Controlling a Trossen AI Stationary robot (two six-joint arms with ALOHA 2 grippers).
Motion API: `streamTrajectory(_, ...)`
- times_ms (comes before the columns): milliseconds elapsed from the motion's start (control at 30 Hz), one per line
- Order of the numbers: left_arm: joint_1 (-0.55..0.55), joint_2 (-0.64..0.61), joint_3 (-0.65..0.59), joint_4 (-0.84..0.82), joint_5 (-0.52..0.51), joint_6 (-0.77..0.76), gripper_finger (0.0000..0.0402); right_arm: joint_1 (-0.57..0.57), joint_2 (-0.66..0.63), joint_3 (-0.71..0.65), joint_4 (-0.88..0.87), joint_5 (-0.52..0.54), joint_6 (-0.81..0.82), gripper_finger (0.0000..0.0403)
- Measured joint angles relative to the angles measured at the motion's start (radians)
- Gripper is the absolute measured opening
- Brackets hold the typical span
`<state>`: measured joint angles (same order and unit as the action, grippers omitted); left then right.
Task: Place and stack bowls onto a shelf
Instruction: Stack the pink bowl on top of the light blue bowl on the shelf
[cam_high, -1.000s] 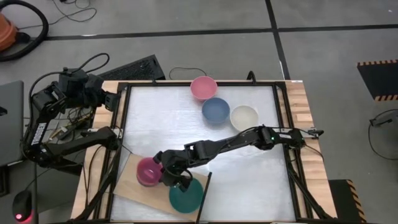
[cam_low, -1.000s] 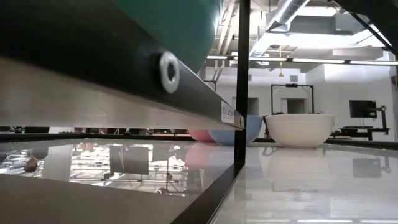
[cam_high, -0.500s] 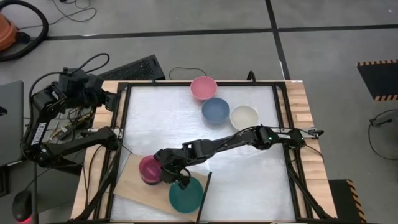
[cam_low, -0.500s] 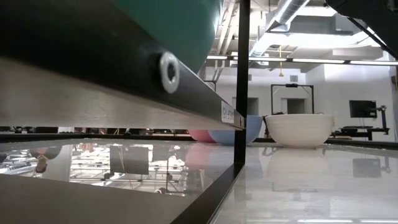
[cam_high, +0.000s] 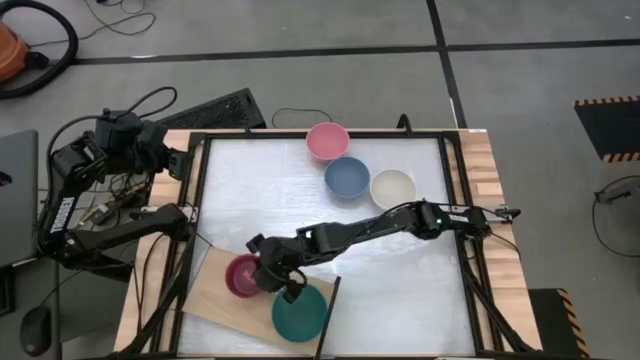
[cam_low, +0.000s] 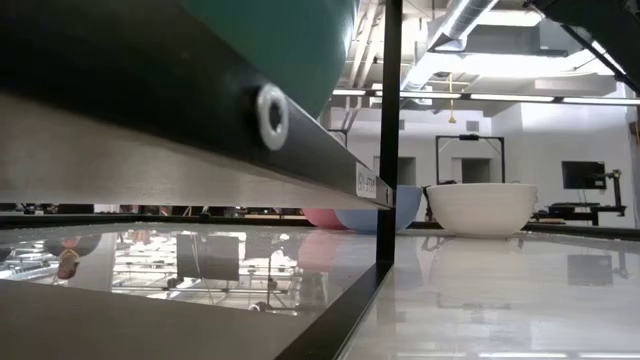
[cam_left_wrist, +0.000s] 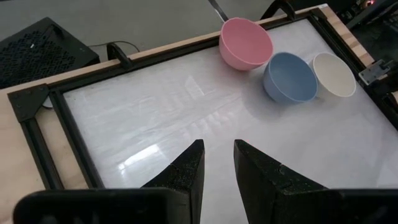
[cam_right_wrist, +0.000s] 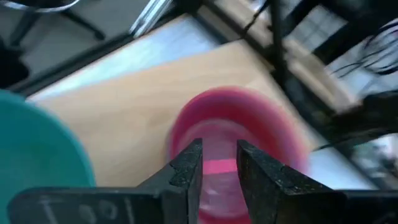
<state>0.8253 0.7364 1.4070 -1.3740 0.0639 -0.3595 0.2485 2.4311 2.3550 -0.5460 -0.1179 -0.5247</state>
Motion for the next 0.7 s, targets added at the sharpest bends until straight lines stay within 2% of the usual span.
streamTrajectory(167,0.000,0.000,0.000,-0.016,0.000,0.000,0.0071,-0.010,-0.151,0.003,-0.057,0.115,-0.003,0.0126)
streamTrajectory(333,0.000,0.000,0.000,-0.024,0.000,0.007,0.0071,-0.047,-0.306,0.003,-0.241,0.335,0.004,0.0126)
streamTrajectory(467,0.000,0.000,-0.001,-0.023,0.024,0.000,0.0071,-0.102,-0.418,0.001,-0.377,0.433,0.105,0.0127)
streamTrajectory(533,0.000,-0.001,-0.015,-0.001,0.089,-0.001,0.0071,-0.141,-0.469,0.002,-0.467,0.439,0.176,0.0127)
streamTrajectory(600,-0.008,-0.007,-0.053,0.039,0.207,-0.002,0.0064,-0.180,-0.503,-0.001,-0.530,0.439,0.244,0.0127)
streamTrajectory(700,-0.038,-0.025,-0.137,0.079,0.327,-0.037,0.0035,-0.236,-0.530,-0.004,-0.636,0.439,0.309,0.0127)
